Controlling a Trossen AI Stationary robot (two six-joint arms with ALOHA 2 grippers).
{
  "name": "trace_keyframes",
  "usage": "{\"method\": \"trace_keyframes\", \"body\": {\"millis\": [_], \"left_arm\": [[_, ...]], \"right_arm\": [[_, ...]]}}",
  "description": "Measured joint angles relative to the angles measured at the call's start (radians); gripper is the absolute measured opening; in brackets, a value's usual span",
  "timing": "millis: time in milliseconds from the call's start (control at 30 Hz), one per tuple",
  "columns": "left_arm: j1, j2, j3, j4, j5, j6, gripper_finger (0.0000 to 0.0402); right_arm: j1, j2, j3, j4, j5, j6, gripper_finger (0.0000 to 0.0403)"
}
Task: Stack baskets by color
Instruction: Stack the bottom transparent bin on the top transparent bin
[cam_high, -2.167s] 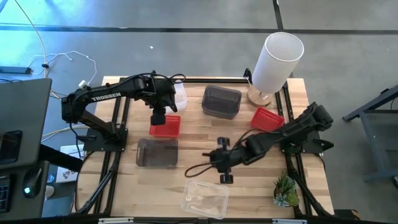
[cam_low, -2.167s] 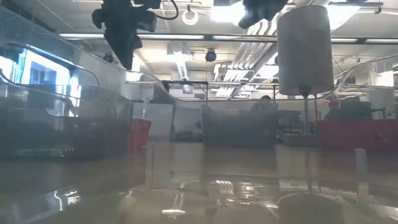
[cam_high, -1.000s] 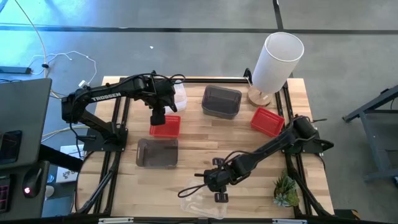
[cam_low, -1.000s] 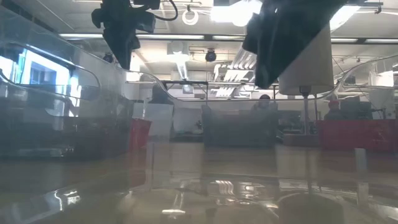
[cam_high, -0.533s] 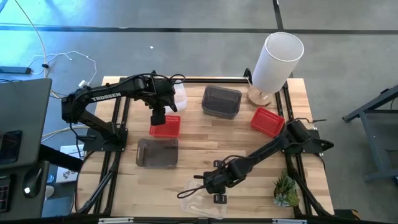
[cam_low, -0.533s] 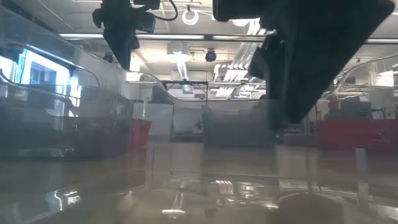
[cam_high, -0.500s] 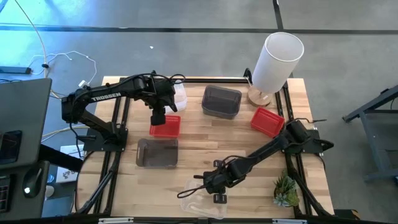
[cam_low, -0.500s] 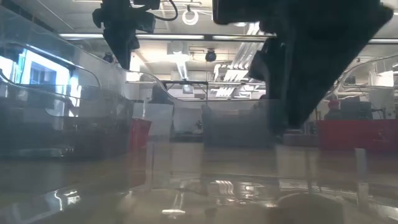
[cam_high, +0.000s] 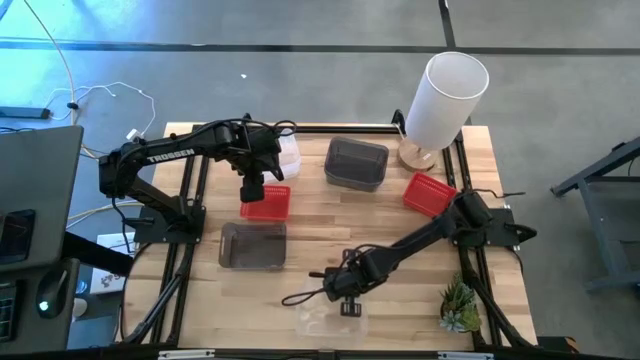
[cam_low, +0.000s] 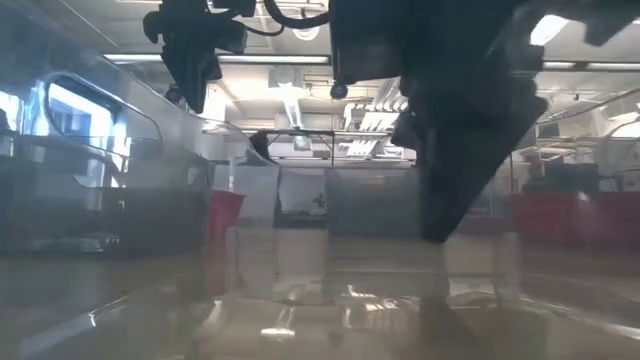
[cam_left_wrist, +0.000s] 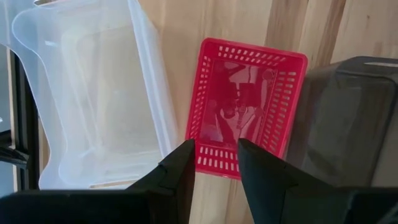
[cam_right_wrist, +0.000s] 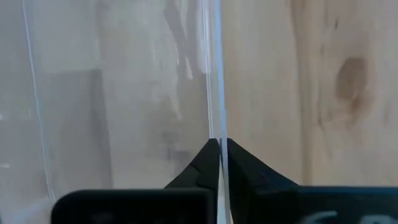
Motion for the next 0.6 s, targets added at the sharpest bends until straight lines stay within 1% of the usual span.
{"method": "trace_keyframes", "body": {"millis": [300,500,600], "left_arm": [[0.000,0.000,0.000,0.000,0.002,0.027,0.0106],[0.000,0.000,0.000,-0.007,0.023,0.028,0.0106],[0.000,0.000,0.000,-0.007,0.023,0.046,0.0106]], "right_arm": [[-0.055,-0.029,0.000,-0.039,0.022,-0.097,0.0001],[-0.098,-0.087,0.000,-0.068,0.043,-0.171,0.0000],[-0.118,-0.126,0.000,-0.086,0.071,-0.204,0.0000]]}}
